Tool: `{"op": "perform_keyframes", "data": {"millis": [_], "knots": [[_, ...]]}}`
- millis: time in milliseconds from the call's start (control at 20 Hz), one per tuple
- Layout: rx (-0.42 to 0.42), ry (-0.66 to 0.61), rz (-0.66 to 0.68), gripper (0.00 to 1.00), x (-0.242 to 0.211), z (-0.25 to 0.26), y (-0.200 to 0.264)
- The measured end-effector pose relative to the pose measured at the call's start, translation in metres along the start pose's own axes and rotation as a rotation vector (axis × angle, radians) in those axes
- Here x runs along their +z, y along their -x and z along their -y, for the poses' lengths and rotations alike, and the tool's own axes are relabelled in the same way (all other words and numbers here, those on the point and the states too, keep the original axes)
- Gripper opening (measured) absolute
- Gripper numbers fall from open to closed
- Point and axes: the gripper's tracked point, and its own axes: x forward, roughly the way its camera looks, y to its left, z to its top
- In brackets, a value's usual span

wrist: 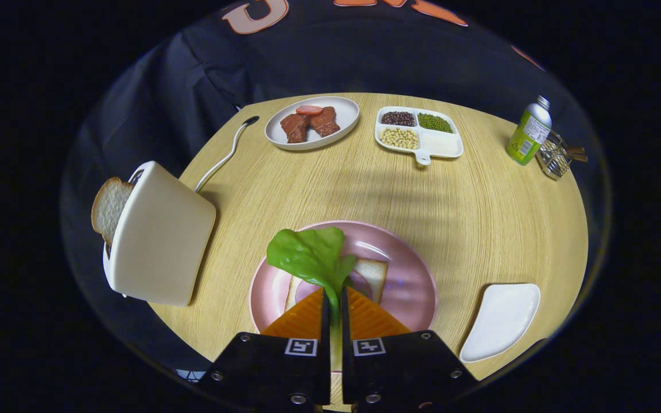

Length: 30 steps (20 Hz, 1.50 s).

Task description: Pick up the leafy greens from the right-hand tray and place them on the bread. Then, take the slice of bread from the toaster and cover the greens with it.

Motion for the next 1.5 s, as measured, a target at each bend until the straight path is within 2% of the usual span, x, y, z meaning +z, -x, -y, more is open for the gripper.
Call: {"op": "perform_keyframes", "data": {"millis": [150, 250, 300, 450, 500, 600, 950, 1100, 1300, 1500], "knots": [[0.011, 0.009, -0.001, 0.13, -0.003, -0.005, -0.004], [0.019, 0.013, 0.000, 0.20, -0.004, -0.011, -0.008], [0.010, 0.023, -0.003, 0.29, -0.006, -0.012, -0.010], [-0.018, 0.057, -0.018, 0.45, -0.012, -0.010, -0.016], [-0.022, 0.060, -0.023, 0.54, -0.014, -0.010, -0.017], [-0.016, 0.054, -0.014, 0.61, -0.011, -0.012, -0.016], [0.029, -0.037, 0.060, 0.81, 0.024, -0.020, 0.017], [0.079, -0.046, 0.104, 0.89, 0.045, -0.042, 0.043], [0.168, -0.029, 0.121, 0.94, 0.064, -0.092, 0.078], [0.195, 0.055, 0.172, 0.95, 0.096, -0.136, 0.114]]}}
